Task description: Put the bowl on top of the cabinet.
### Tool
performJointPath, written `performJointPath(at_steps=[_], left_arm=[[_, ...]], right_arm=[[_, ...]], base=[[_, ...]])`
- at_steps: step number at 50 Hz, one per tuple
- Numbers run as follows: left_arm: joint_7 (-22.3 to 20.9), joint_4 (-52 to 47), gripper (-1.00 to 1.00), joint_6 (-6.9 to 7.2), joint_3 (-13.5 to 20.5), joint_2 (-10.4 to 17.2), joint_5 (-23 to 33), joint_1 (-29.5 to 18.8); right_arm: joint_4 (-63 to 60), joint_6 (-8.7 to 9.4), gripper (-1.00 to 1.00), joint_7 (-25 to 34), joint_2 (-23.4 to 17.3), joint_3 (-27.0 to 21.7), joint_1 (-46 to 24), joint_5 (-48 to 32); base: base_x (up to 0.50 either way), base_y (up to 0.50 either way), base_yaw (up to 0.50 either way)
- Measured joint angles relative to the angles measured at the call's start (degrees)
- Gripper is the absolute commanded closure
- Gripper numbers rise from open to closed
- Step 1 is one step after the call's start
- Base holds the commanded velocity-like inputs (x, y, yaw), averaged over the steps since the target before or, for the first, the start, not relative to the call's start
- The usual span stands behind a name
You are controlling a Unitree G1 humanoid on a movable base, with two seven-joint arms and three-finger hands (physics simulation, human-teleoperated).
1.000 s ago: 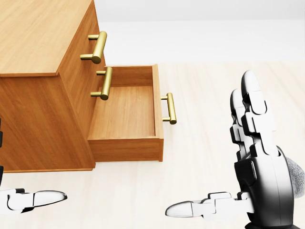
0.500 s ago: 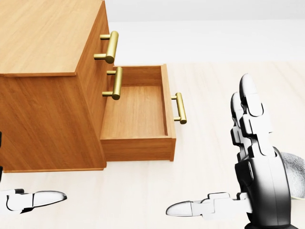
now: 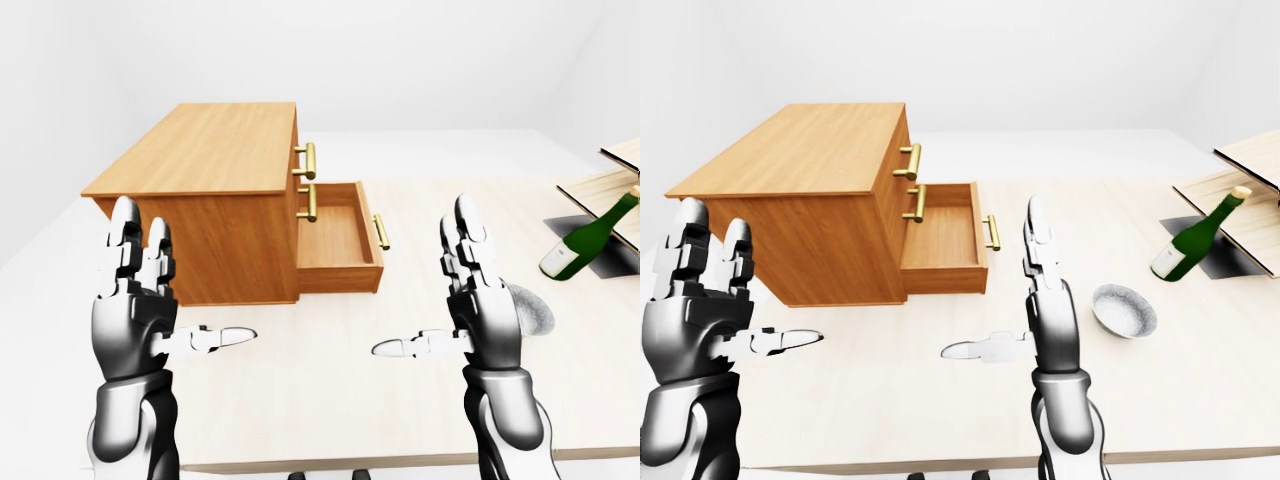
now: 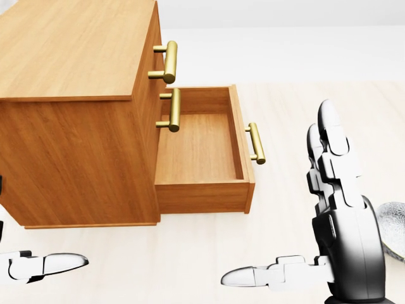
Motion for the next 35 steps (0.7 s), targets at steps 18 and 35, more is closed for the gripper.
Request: performJointPath(at_steps=[18, 35], left_arm=[[0.08, 0.13, -1.00, 0.00, 0.21, 0.12, -0.12, -0.07], [0.13, 0.03, -1.00, 0.00, 0.15, 0.19, -0.05, 0.01]], right_arm=[[-0.34, 0.00, -1.00, 0.38, 0.28, -1.00, -0.01, 1.75], [-0.10, 0.00, -1.00, 0.98, 0.53, -1.46, 0.84, 3.15]], base=[[0.04, 0.09, 0.00], [0.14, -0.14, 0.00]])
